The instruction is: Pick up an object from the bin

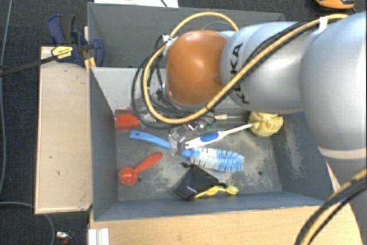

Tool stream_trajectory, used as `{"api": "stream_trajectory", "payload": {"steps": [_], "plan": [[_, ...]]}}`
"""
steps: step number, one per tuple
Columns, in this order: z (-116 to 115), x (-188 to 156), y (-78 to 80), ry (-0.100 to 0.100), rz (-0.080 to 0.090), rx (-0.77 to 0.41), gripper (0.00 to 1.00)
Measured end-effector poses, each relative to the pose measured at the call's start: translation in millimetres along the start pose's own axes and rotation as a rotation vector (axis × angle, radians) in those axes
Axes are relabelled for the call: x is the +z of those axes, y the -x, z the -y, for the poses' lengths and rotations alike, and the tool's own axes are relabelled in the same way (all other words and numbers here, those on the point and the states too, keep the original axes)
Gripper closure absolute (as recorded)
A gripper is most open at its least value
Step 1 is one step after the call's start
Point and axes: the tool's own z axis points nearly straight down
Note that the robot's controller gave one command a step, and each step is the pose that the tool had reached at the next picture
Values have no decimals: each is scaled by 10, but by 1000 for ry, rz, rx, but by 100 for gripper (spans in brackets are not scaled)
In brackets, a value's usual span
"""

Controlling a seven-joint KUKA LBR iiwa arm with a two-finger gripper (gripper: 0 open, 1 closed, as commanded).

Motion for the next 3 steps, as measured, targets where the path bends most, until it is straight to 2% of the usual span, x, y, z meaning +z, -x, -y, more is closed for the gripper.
{"api": "stream_trajectory", "payload": {"steps": [1, 2, 3], "plan": [[-447, -80, -197, 6, -3, 118, 0], [-565, 125, 146, 1, 6, 263, 0], [-240, 120, -348, 1, 4, -48, 0]]}}
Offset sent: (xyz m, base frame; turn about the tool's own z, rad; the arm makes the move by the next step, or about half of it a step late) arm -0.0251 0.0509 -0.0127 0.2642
